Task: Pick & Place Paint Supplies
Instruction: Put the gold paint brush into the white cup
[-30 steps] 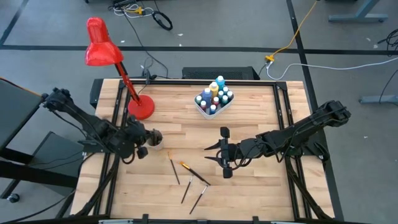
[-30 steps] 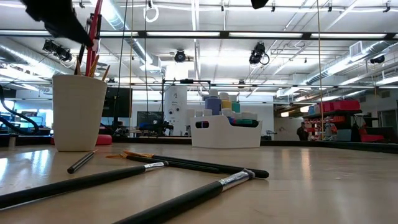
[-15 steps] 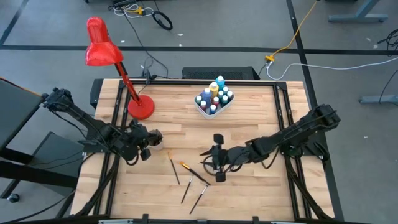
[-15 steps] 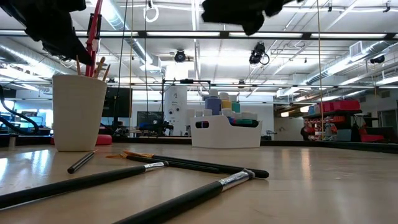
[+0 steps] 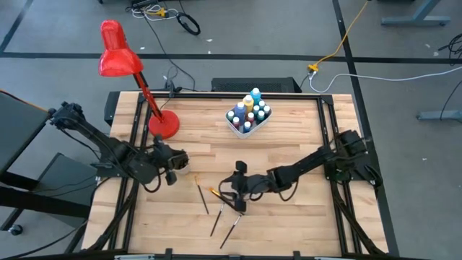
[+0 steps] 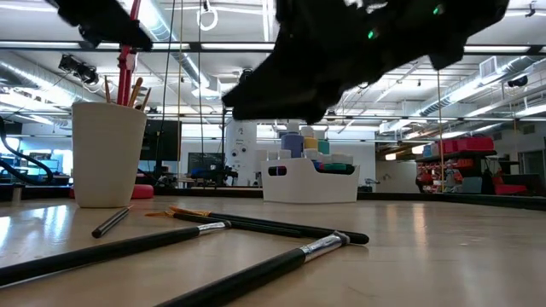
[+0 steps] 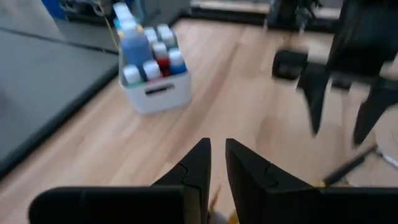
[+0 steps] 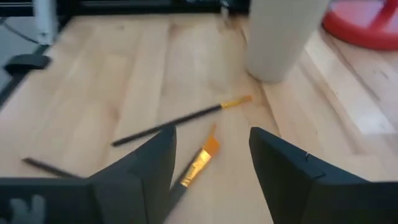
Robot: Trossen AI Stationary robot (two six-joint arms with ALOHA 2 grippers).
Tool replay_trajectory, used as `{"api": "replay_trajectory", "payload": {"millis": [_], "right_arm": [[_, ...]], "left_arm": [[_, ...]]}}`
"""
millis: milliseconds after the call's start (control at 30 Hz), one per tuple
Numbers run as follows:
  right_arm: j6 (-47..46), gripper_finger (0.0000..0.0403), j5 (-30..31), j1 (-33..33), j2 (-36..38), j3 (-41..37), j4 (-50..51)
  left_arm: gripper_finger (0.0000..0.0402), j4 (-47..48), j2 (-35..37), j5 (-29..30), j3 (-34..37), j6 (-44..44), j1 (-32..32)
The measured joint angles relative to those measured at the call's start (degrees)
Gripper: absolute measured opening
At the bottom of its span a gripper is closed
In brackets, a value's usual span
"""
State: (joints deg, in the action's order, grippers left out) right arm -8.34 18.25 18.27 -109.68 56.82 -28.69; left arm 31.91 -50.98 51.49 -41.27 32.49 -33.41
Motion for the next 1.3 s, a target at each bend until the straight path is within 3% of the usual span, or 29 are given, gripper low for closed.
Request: {"api": "replay_trajectory", "payload": {"millis": [200, 467, 633, 1033, 1300], "right_arm": [[-1.96, 0.0207, 0.37, -1.82, -5.17, 4.24, 0.17], [-1.98, 0.0201, 0.32, -2.45, -12.61, 13.40, 7.22], [-3.36, 0.0201, 0.65, -3.03, -14.72, 15.68, 9.38], [-4.77, 0.0200, -1.12, -3.02, -19.14, 15.88, 7.59], [-1.95, 0.0185, 1.98, -3.10, -18.98, 15.91, 9.95]], "left_arm": [[0.0059, -4.67, 0.02, 3.85, -2.64, -5.21, 0.00], [0.0059, -19.72, -0.73, 3.95, -2.94, -18.22, 0.00], [0.0059, -23.84, -1.46, 3.36, -2.92, -23.97, 0.00], [0.0059, -25.45, -6.76, 2.99, -2.83, -24.85, 0.02], [0.0059, -26.07, -10.37, 2.72, -2.82, -24.41, 0.01]]}}
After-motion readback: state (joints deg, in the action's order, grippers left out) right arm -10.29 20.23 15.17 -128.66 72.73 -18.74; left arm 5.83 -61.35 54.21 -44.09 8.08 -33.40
